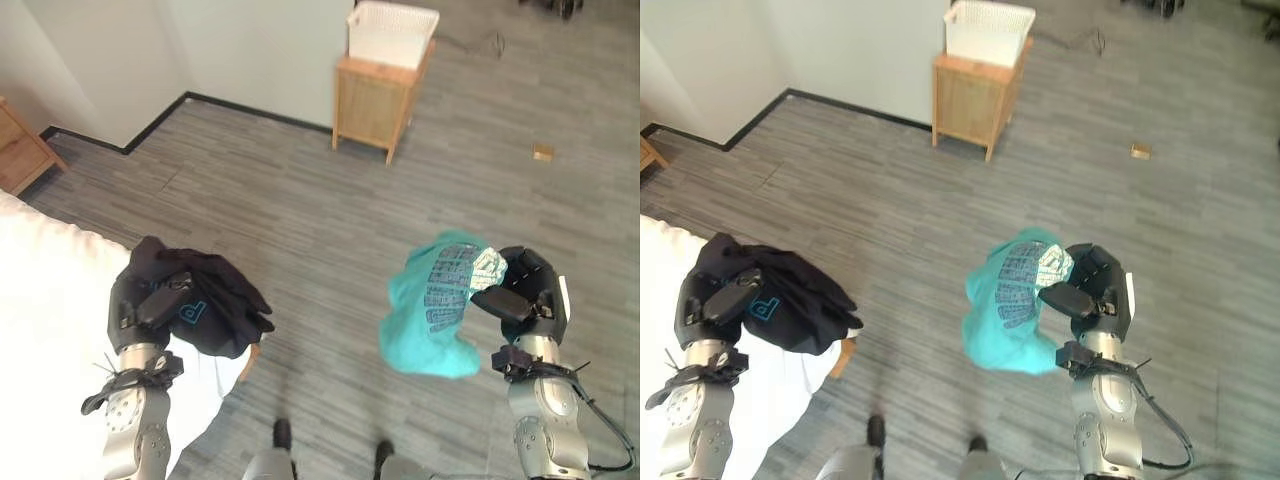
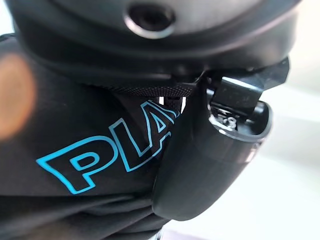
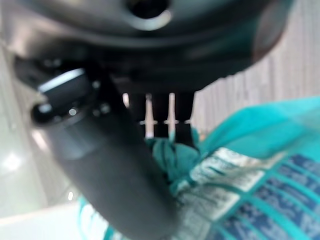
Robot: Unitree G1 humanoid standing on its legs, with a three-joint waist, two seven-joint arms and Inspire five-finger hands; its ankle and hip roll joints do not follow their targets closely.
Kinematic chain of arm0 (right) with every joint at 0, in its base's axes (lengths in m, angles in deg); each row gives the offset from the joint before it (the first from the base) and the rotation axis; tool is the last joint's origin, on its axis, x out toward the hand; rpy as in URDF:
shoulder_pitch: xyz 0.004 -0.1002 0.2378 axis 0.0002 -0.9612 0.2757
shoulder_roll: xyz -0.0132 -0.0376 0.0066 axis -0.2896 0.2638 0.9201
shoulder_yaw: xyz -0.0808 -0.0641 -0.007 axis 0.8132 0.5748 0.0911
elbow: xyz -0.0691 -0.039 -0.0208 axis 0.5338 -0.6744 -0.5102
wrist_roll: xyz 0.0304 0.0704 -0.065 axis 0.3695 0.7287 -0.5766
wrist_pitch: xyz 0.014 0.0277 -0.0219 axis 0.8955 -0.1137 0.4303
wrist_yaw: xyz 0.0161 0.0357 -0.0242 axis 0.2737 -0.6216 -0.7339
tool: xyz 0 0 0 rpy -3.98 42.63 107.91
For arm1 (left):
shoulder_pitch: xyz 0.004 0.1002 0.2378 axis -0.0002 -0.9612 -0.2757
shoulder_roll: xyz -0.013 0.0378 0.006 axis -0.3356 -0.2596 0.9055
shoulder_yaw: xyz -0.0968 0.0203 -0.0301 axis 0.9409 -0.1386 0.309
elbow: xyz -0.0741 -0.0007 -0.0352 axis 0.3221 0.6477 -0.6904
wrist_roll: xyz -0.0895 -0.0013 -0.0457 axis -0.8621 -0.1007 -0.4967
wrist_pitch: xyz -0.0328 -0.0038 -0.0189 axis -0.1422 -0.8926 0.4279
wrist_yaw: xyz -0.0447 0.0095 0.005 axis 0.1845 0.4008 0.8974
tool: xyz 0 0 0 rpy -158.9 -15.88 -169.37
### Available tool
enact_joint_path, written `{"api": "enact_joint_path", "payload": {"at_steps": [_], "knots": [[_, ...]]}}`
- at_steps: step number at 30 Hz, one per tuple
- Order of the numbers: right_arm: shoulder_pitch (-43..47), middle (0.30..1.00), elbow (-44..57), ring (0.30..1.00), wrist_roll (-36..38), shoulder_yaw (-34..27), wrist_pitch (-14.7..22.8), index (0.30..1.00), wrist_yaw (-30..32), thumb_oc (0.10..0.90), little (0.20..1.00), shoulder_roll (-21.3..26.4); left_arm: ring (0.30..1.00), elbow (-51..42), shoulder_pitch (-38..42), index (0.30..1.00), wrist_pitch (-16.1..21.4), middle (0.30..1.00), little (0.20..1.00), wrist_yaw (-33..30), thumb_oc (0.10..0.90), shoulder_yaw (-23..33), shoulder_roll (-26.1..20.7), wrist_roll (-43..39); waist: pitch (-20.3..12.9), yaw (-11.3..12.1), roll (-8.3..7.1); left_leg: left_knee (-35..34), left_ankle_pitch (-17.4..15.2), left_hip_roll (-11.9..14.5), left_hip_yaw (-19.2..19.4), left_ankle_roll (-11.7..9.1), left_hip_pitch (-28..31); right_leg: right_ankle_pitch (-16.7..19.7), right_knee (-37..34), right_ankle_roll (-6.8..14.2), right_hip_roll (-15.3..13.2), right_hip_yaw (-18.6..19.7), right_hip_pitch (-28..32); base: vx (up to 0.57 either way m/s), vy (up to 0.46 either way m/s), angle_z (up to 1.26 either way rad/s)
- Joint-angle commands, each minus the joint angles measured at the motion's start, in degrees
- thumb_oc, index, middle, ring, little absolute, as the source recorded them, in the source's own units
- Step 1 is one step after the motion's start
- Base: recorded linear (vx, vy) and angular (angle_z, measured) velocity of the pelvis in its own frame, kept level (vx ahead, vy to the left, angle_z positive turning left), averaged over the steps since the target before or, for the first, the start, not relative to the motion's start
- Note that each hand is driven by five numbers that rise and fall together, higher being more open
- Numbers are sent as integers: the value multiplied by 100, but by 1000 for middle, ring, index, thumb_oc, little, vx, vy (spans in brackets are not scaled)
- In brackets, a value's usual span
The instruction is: Pick up bed clothes into laundry basket.
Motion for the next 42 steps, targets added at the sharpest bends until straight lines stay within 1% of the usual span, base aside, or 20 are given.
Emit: {"api": "enact_joint_path", "payload": {"at_steps": [1,5,8,10,11,12,15,18,19,20,25,26,27,29,30,31,36,37,38,42], "knots": [[392,300,666,300,-84,-142,583,300,-83,400,300,-47,300,-771,436,300,737,300,300,132,400,185,-518,55,-281,-50,-56,-1504,-205,49,-217,-43,1640,358,-258,-53,550,-40,-686,396,-95,-10],[535,300,760,300,134,4,698,300,-61,400,300,39,300,-529,649,300,742,300,300,195,400,-25,-642,-91,-388,-414,-127,-1592,-657,326,-431,-508,2259,404,-2986,-102,218,269,-775,723,-323,26],[628,300,867,300,158,44,695,300,-112,400,300,115,300,-419,525,300,737,300,300,235,400,6,-592,-95,-449,-477,-132,-1450,-781,536,-544,-673,2564,693,-3576,56,43,238,-825,560,-329,36],[667,300,893,300,249,82,689,300,-193,400,300,204,300,-415,443,300,721,300,300,308,400,14,-530,-200,-521,-437,-196,-1093,-493,597,-663,-845,2548,880,-3530,-9,41,211,-723,614,-501,51],[838,300,651,300,339,195,696,300,-226,400,300,364,300,-454,336,300,684,300,300,336,400,-5,-444,-163,-601,-388,-146,-386,411,862,-722,-1027,2466,844,-3232,-187,242,49,-623,678,-583,70],[858,300,555,300,420,249,676,300,-153,400,300,394,300,-447,318,300,638,300,300,403,400,-52,-441,-255,-618,-411,-149,157,1039,1014,-704,-968,2267,696,-3059,-362,385,36,-542,767,-665,62],[1009,300,476,300,939,431,814,300,-174,400,300,519,300,-378,437,300,564,300,300,381,400,-172,-387,-545,-606,-223,-364,2732,2059,1225,-561,-753,1138,121,-3025,-992,782,-24,254,594,-684,6],[1118,300,388,300,798,667,721,300,-88,400,300,658,300,-492,502,300,440,300,300,534,400,-394,-360,-721,-295,185,-645,5011,1563,893,-696,-738,283,-60,-3232,-1256,852,20,883,393,-512,1],[1121,300,389,300,797,663,720,300,-87,400,300,654,300,-492,508,300,439,300,300,534,400,-395,-364,-721,-299,176,-661,5027,1576,873,-703,-732,248,-40,-3244,-1254,834,15,870,382,-291,-42],[1103,300,496,300,759,665,625,300,-89,400,300,651,300,-548,544,300,344,300,300,583,400,-567,-292,-708,-244,368,-701,5530,1275,372,-693,-745,-331,-76,-3408,-1260,912,105,1206,419,-260,-43],[1177,300,450,300,806,903,593,300,-151,400,300,539,300,-388,794,300,299,300,300,595,400,-1016,-151,-862,-331,604,-665,3857,1223,199,-400,-720,-1169,-269,-3747,-1257,1160,177,1940,516,-183,-27],[1231,300,395,300,816,1025,626,300,-166,400,300,462,300,-373,800,300,310,300,300,680,400,-1092,-154,-938,-432,681,-526,2036,1328,388,-123,-678,-1261,-449,-3787,-1231,1375,183,2172,831,-16,-39],[1192,300,359,300,784,1140,641,300,-202,400,300,440,300,-360,796,300,315,300,300,733,400,-1142,-156,-933,-528,824,-437,75,1505,287,116,-596,-1045,-723,-3803,-1186,1561,249,2439,832,-14,-18],[1189,300,358,300,784,1139,643,300,-203,400,300,442,300,-359,795,300,315,300,300,733,400,-1144,-153,-933,-508,854,-468,-92,1598,256,165,-590,-939,-710,-3805,-1181,1521,277,2454,448,-21,-60],[1099,300,359,300,833,1159,603,300,-308,400,300,423,300,-416,772,300,290,300,300,829,400,-1207,-150,-911,-693,921,-331,-1345,1758,119,463,-582,-859,-887,-3875,-1166,1775,280,2778,641,-65,-56],[1056,300,323,300,873,1147,601,300,-328,400,300,390,300,-431,739,300,281,300,300,846,400,-1218,-113,-918,-729,949,-357,-1770,1807,14,758,-525,-763,-987,-3862,-1147,1772,246,2921,832,-93,-21],[1102,300,392,300,802,1254,453,300,-427,400,300,204,300,-511,505,300,254,300,300,866,400,-1065,-113,-893,-1097,1059,-425,-1706,1748,-103,1383,-226,-578,-1387,-3429,-1067,1793,201,3168,547,-44,-18],[1298,300,379,300,704,1349,426,300,-436,400,300,51,300,-497,358,300,223,300,300,846,400,-968,-128,-887,-1214,1287,-674,-1502,1460,-314,1262,42,-471,-794,-2135,-623,1590,138,2950,660,37,-32],[1336,300,426,300,647,1442,411,300,-388,400,300,-92,300,-446,343,300,244,300,300,637,400,-947,-245,-698,-1161,1298,-720,-1322,1113,-351,1157,245,-163,397,-365,64,1408,123,2282,648,36,-38],[1536,300,356,300,413,1532,334,300,-302,400,300,-121,300,-567,452,300,263,300,300,500,400,-875,-414,-560,-974,1054,-456,-1288,864,-134,873,335,392,580,769,-6,1230,-101,1360,502,67,17]]}}
